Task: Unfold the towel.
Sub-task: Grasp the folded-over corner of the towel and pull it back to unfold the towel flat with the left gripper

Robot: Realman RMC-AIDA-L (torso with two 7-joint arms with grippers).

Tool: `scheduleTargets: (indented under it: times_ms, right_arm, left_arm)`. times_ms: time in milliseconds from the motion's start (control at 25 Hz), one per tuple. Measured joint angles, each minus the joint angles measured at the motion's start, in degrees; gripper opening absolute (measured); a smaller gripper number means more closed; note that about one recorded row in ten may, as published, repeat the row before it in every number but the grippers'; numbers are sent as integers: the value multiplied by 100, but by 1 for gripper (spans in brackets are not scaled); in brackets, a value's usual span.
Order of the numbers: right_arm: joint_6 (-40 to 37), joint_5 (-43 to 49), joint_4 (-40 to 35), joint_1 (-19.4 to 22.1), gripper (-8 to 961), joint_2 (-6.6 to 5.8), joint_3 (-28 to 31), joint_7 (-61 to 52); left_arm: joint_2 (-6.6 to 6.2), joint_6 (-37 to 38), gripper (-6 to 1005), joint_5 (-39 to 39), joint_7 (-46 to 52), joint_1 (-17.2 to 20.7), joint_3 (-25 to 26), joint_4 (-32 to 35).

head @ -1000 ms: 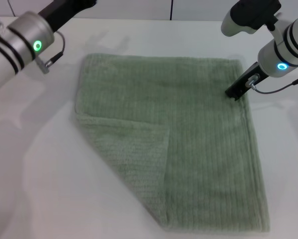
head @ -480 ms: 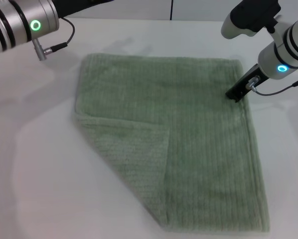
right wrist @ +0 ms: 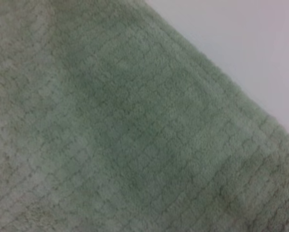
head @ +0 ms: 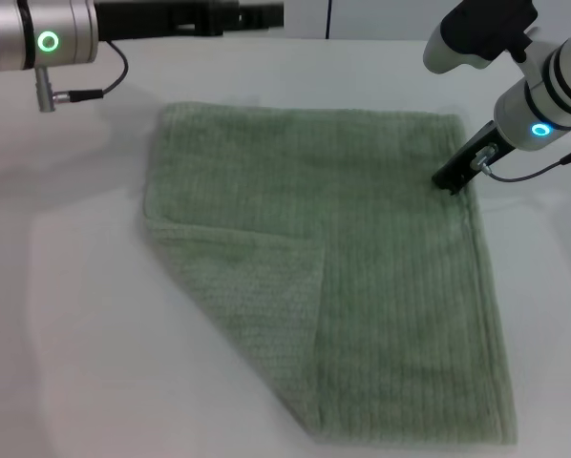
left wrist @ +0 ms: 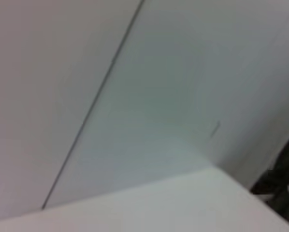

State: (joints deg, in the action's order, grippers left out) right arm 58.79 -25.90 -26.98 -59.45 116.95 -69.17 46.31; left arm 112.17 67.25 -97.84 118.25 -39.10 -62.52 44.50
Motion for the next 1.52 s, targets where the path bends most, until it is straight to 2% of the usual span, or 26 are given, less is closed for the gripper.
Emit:
scheduleTargets:
  times_ms: [120, 280, 480, 520, 800, 920, 1040, 1520]
  right_arm:
    - [0, 6, 0, -9, -1, -2, 0, 1]
    - [0, 7, 0, -11, -1, -4, 0, 1]
    - [0, 7, 0, -12, -1, -6, 0, 1]
    - [0, 6, 0, -9, -1, -6, 0, 1]
    - [-4, 4, 0, -5, -1, -6, 0, 30]
    - [-8, 1, 0, -5, 0, -6, 0, 50]
    - [-9, 0, 0, -5, 0, -5, 0, 50]
    - [-9, -3, 0, -30, -1, -6, 0, 62]
  left_arm:
    - [-2, 385, 752, -610, 118, -126, 133, 27]
    - [19, 672, 750, -1002, 126, -231, 145, 72]
    - [140, 1123, 747, -1599, 74, -432, 95, 155]
    - [206, 1230, 747, -1853, 43, -514, 84, 161]
    - [367, 1519, 743, -2145, -146, -630, 55, 154]
    - [513, 1553, 742, -2350, -168, -660, 7, 162]
    - [563, 1550, 741, -2456, -193, -679, -28, 150]
    - [617, 1169, 735, -2504, -166, -751, -706, -42]
